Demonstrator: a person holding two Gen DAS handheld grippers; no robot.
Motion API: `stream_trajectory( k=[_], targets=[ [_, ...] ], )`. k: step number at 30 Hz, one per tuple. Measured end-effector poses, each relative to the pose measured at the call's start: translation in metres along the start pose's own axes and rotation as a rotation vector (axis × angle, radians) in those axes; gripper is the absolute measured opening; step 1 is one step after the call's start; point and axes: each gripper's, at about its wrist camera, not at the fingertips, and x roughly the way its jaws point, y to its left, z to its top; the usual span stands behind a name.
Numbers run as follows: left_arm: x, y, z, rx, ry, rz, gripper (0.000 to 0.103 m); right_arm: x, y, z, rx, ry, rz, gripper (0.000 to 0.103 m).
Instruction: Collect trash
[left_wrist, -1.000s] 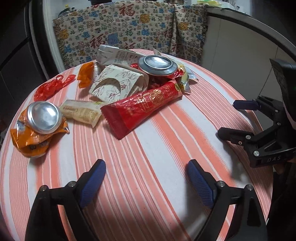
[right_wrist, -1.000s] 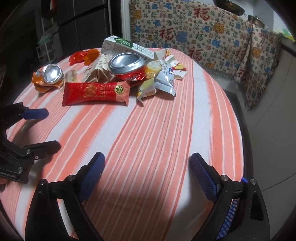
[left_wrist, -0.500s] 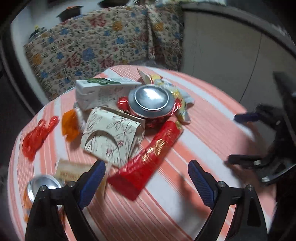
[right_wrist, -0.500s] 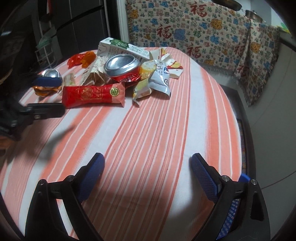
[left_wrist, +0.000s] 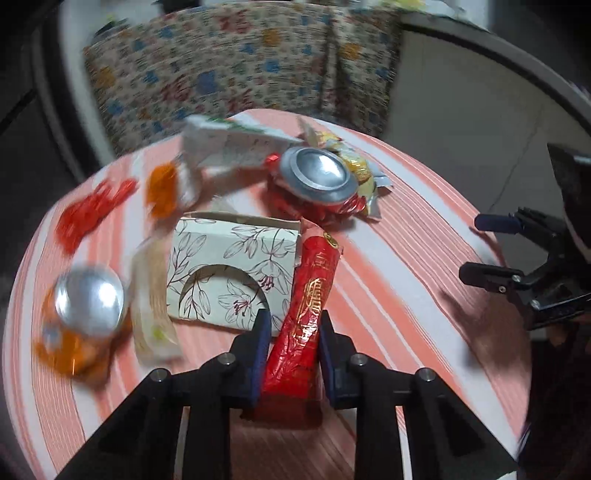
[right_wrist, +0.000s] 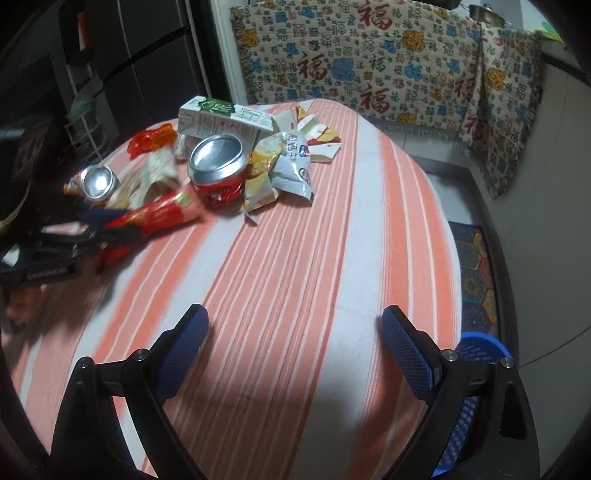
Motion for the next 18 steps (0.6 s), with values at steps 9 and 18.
stream_trajectory(
  k=[9,18],
  targets=[
    [-0.049,-0.012,-0.068,-0.138,-0.056,0.016,0.059,0.004,0.022,-0.005,-0.064,0.019,0.015,0.095],
    [-0.048,-0.026,-0.074,-0.136,-0.092,-0.134,0.037,0.006,0.029,-0.005,-0.093,0.020,0.007,0.095]
  ],
)
